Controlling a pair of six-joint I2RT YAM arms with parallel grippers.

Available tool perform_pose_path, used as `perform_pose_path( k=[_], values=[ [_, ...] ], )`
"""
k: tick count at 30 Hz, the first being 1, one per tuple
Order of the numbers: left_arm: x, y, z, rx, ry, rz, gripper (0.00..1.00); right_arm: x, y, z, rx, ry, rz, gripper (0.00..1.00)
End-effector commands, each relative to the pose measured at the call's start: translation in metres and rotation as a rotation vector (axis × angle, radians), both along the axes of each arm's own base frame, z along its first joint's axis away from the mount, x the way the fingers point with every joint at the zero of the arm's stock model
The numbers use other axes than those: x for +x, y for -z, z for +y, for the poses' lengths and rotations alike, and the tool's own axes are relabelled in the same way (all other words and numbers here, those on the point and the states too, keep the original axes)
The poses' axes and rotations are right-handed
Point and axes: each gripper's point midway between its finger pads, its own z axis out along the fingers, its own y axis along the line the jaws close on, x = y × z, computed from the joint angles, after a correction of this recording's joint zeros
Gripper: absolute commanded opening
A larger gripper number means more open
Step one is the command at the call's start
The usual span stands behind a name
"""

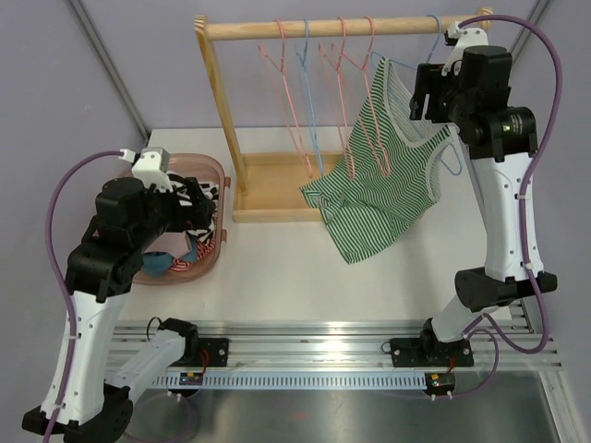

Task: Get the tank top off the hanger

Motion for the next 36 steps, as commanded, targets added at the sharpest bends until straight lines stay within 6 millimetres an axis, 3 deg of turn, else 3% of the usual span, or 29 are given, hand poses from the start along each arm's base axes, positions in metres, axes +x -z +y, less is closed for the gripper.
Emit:
perform_pose_path(
  k=[1, 2, 6, 8, 11, 13, 19, 25, 32, 36],
  values=[
    [0.001, 0.002, -0.008, 0.017, 0.05, -0.023, 0.99, 0.002, -0.008, 0.02, 0.014, -0.131, -0.016, 0.75],
    [0.002, 0.005, -0.007, 0.022, 0.046, -0.018, 0.99, 0.004, -0.006, 0.022, 0.016, -0.139, -0.009, 0.64],
    [0.007, 0.009, -0.01, 0.027, 0.052, -0.005, 0.99, 0.006, 0.002, 0.031, 0.038, -0.18, 0.022, 0.44],
    [0.008, 0.01, -0.013, 0.026, 0.062, 0.001, 0.99, 0.005, 0.001, 0.034, 0.048, -0.189, 0.022, 0.39],
    [0.01, 0.011, -0.016, 0.022, 0.074, 0.011, 0.99, 0.002, -0.006, 0.039, 0.07, -0.214, 0.008, 0.22],
    [0.011, 0.013, -0.02, 0.016, 0.088, 0.022, 0.99, -0.001, -0.012, 0.041, 0.079, -0.225, -0.003, 0.0],
    [0.011, 0.022, -0.034, 0.001, 0.138, 0.051, 0.99, -0.006, -0.023, 0.049, 0.134, -0.25, -0.012, 0.0],
    [0.007, 0.016, -0.05, -0.036, 0.19, 0.023, 0.99, -0.02, -0.051, 0.049, 0.162, -0.257, -0.085, 0.0],
    [0.0, 0.005, -0.067, -0.073, 0.243, -0.011, 0.99, -0.058, -0.082, 0.044, 0.188, -0.265, -0.177, 0.0],
    [-0.008, -0.021, -0.076, -0.132, 0.278, -0.094, 0.99, -0.08, -0.085, 0.039, 0.187, -0.26, -0.19, 0.0]
  ],
)
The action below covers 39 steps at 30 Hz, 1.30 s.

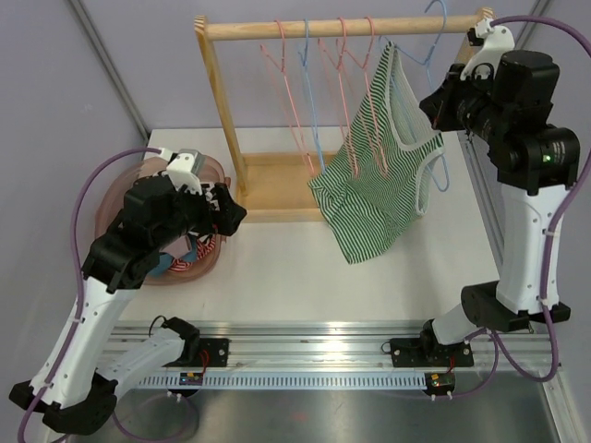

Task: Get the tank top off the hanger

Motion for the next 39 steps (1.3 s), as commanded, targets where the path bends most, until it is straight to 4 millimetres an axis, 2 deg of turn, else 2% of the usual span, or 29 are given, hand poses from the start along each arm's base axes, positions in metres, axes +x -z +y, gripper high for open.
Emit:
perform_pose_path(
  k=[1, 2, 4, 8, 9, 10, 11, 12, 13, 15, 16, 17, 20, 21, 22, 23, 28, 32, 33, 34, 36, 39],
  values=[
    [-0.007, -0.045, -0.013, -0.119, 0.051, -0.139, 0.99, -0.039, -0.039, -0.004, 0.04, -0.016, -0.137, 0.0],
    [-0.01, -0.059, -0.015, -0.142, 0.062, -0.172, 0.99, -0.043, -0.038, -0.005, 0.04, -0.013, -0.139, 0.0],
    [-0.013, -0.073, -0.017, -0.165, 0.076, -0.2, 0.99, -0.055, -0.031, -0.007, 0.041, -0.013, -0.127, 0.0],
    [-0.024, -0.114, -0.021, -0.218, 0.123, -0.292, 0.99, -0.08, -0.021, -0.013, 0.042, -0.003, -0.117, 0.0],
    [-0.026, -0.123, -0.022, -0.234, 0.135, -0.319, 0.99, -0.082, -0.008, -0.013, 0.036, -0.002, -0.086, 0.0],
    [-0.027, -0.129, -0.023, -0.244, 0.144, -0.335, 0.99, -0.096, -0.009, -0.016, 0.039, -0.004, -0.097, 0.0],
    [-0.03, -0.14, -0.026, -0.264, 0.166, -0.367, 0.99, -0.102, -0.005, -0.016, 0.041, -0.006, -0.091, 0.0],
    [-0.03, -0.145, -0.026, -0.272, 0.171, -0.378, 0.99, -0.105, 0.007, -0.016, 0.037, -0.01, -0.06, 0.0],
    [-0.031, -0.148, -0.028, -0.28, 0.18, -0.385, 0.99, -0.119, 0.01, -0.016, 0.038, -0.024, -0.058, 0.0],
    [-0.032, -0.158, -0.03, -0.299, 0.193, -0.411, 0.99, -0.129, 0.027, -0.016, 0.035, -0.035, -0.018, 0.0],
    [-0.029, -0.158, -0.032, -0.301, 0.194, -0.41, 0.99, -0.144, 0.029, -0.018, 0.039, -0.036, -0.023, 0.0],
    [-0.028, -0.161, -0.034, -0.309, 0.2, -0.418, 0.99, -0.15, 0.034, -0.019, 0.037, -0.039, -0.015, 0.0],
    [-0.026, -0.159, -0.041, -0.314, 0.224, -0.416, 0.99, -0.176, 0.055, -0.022, 0.028, -0.048, 0.009, 0.0],
    [-0.026, -0.161, -0.043, -0.32, 0.229, -0.429, 0.99, -0.18, 0.069, -0.022, 0.027, -0.05, 0.036, 0.0],
    [-0.024, -0.158, -0.045, -0.317, 0.228, -0.426, 0.99, -0.196, 0.067, -0.024, 0.04, -0.056, 0.0, 0.0],
    [-0.023, -0.157, -0.047, -0.314, 0.23, -0.429, 0.99, -0.203, 0.07, -0.023, 0.052, -0.061, -0.007, 0.0],
    [-0.021, -0.144, -0.057, -0.277, 0.222, -0.416, 0.99, -0.24, 0.108, -0.013, 0.091, -0.148, 0.077, 0.0],
    [-0.022, -0.125, -0.068, -0.257, 0.195, -0.395, 0.99, -0.258, 0.136, 0.01, 0.135, -0.299, 0.179, 0.0],
    [-0.024, -0.123, -0.07, -0.261, 0.194, -0.396, 0.99, -0.266, 0.147, 0.022, 0.161, -0.374, 0.221, 0.0],
    [-0.022, -0.119, -0.069, -0.257, 0.162, -0.395, 0.99, -0.269, 0.148, 0.028, 0.179, -0.415, 0.229, 0.0],
    [-0.028, -0.102, -0.083, -0.247, 0.183, -0.371, 0.99, -0.283, 0.153, 0.042, 0.226, -0.523, 0.249, 0.0],
    [-0.034, -0.082, -0.099, -0.215, 0.164, -0.356, 0.99, -0.297, 0.147, 0.054, 0.266, -0.63, 0.247, 0.0]
  ],
)
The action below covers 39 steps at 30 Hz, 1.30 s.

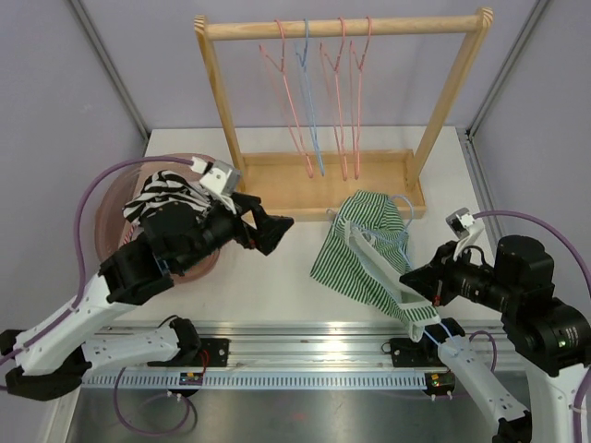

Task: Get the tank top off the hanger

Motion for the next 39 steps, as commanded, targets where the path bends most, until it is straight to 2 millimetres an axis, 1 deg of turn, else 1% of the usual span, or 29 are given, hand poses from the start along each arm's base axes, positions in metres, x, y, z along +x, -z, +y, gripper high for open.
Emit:
perform_pose_path(
  k=[1, 2, 3, 4, 5, 7, 8, 10, 11, 13, 14, 15, 16, 17, 18, 19, 21, 22, 24, 26, 27, 28, 30, 31, 33, 34, 36, 37, 39],
  values=[
    [0.008, 0.001, -0.007, -0.021, -0.121, -0.041, 0.99, -0.034, -0.029, 0.028, 0.154, -0.225, -0.045, 0.0],
    [0.003, 0.003, -0.013, -0.018, -0.131, -0.046, 0.99, -0.035, -0.032, 0.031, 0.166, -0.246, -0.044, 0.0],
    [0.001, 0.007, -0.017, -0.005, -0.14, -0.044, 0.99, -0.041, -0.035, 0.037, 0.192, -0.303, -0.032, 0.0],
    [0.004, 0.013, -0.02, 0.023, -0.177, -0.049, 0.99, -0.042, -0.042, 0.04, 0.216, -0.327, -0.035, 0.0],
    [-0.006, 0.013, -0.03, 0.027, -0.151, -0.055, 0.99, -0.044, -0.048, 0.043, 0.232, -0.352, -0.043, 0.0],
    [-0.009, 0.014, -0.036, 0.045, -0.165, -0.073, 0.99, -0.047, -0.059, 0.048, 0.254, -0.405, -0.047, 0.0],
    [-0.013, 0.017, -0.044, 0.058, -0.151, -0.074, 0.99, -0.048, -0.063, 0.049, 0.256, -0.416, -0.047, 0.0],
    [-0.014, 0.015, -0.049, 0.062, -0.149, -0.081, 0.96, -0.051, -0.076, 0.051, 0.262, -0.447, -0.061, 0.0],
    [-0.013, 0.019, -0.053, 0.079, -0.149, -0.083, 0.94, -0.054, -0.085, 0.051, 0.269, -0.462, -0.079, 0.0],
    [-0.01, 0.021, -0.054, 0.094, -0.167, -0.086, 0.86, -0.055, -0.09, 0.054, 0.275, -0.495, -0.062, 0.0],
    [-0.01, 0.022, -0.055, 0.101, -0.166, -0.085, 0.81, -0.056, -0.095, 0.054, 0.275, -0.502, -0.072, 0.0],
    [-0.01, 0.024, -0.056, 0.105, -0.168, -0.085, 0.77, -0.053, -0.095, 0.055, 0.268, -0.497, -0.067, 0.0],
    [-0.01, 0.025, -0.056, 0.107, -0.168, -0.085, 0.68, -0.051, -0.095, 0.055, 0.261, -0.49, -0.071, 0.0],
    [-0.01, 0.027, -0.056, 0.111, -0.167, -0.084, 0.62, -0.051, -0.097, 0.054, 0.255, -0.489, -0.074, 0.0],
    [-0.01, 0.028, -0.056, 0.113, -0.169, -0.084, 0.56, -0.044, -0.095, 0.054, 0.239, -0.463, -0.074, 0.0],
    [-0.009, 0.028, -0.055, 0.112, -0.173, -0.085, 0.44, -0.041, -0.093, 0.054, 0.231, -0.452, -0.072, 0.0],
    [-0.009, 0.029, -0.053, 0.117, -0.178, -0.087, 0.3, -0.032, -0.09, 0.053, 0.209, -0.418, -0.073, 0.0],
    [-0.007, 0.03, -0.05, 0.122, -0.193, -0.087, 0.19, -0.031, -0.089, 0.053, 0.204, -0.411, -0.071, 0.0],
    [-0.006, 0.03, -0.047, 0.13, -0.211, -0.085, 0.07, -0.026, -0.085, 0.052, 0.188, -0.394, -0.073, 0.0],
    [-0.003, 0.032, -0.038, 0.141, -0.254, -0.076, 0.0, -0.016, -0.079, 0.05, 0.158, -0.35, -0.067, 0.0],
    [-0.001, 0.031, -0.034, 0.141, -0.273, -0.072, 0.0, -0.014, -0.075, 0.048, 0.143, -0.344, -0.064, 0.0],
    [0.002, 0.032, -0.023, 0.141, -0.319, -0.065, 0.0, -0.012, -0.073, 0.048, 0.134, -0.335, -0.061, 0.0],
    [0.005, 0.032, -0.009, 0.134, -0.375, -0.055, 0.0, -0.012, -0.067, 0.048, 0.113, -0.35, -0.061, 0.0],
    [0.008, 0.036, 0.002, 0.143, -0.426, -0.047, 0.0, -0.013, -0.065, 0.048, 0.107, -0.362, -0.061, 0.0],
    [0.013, 0.034, 0.022, 0.119, -0.482, -0.028, 0.0, -0.017, -0.062, 0.048, 0.096, -0.389, -0.069, 0.0],
    [0.02, 0.038, 0.039, 0.121, -0.534, -0.004, 0.0, -0.02, -0.061, 0.049, 0.094, -0.408, -0.071, 0.0],
    [0.027, 0.038, 0.062, 0.084, -0.595, 0.035, 0.0, -0.026, -0.06, 0.049, 0.089, -0.44, -0.087, 0.0],
    [0.034, 0.043, 0.076, 0.093, -0.626, 0.058, 0.0, -0.029, -0.06, 0.05, 0.088, -0.461, -0.093, 0.0],
    [0.039, 0.046, 0.093, 0.073, -0.653, 0.084, 0.0, -0.035, -0.062, 0.049, 0.09, -0.49, -0.117, 0.0]
  ],
)
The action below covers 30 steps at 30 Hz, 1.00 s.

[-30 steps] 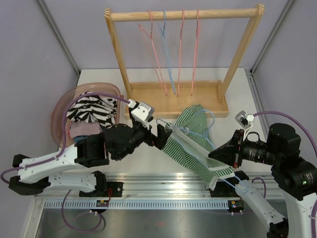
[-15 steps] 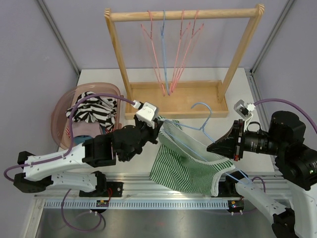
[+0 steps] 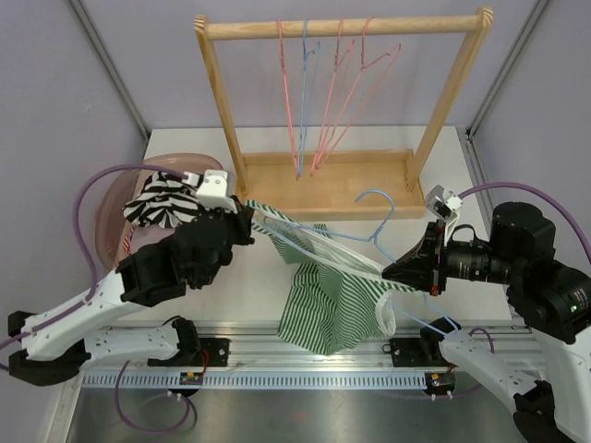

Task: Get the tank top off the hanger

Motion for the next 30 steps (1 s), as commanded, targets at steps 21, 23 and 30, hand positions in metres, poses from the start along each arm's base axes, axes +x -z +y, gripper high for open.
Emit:
perform_pose_path(
  k=[21, 23, 30],
  values=[
    [-0.076, 0.012, -0.091, -0.315, 0.846, -0.015, 0.0, 0.031, -0.102, -0.018, 0.636, 0.287, -0.557, 0.0],
    [-0.076, 0.029, -0.099, -0.276, 0.831, 0.01, 0.0, 0.037, -0.114, -0.026, 0.755, 0.338, -0.611, 0.0],
    [-0.055, 0.083, -0.102, -0.065, 0.596, 0.123, 0.0, 0.078, -0.093, -0.06, 0.692, 0.645, -0.624, 0.0]
  ],
)
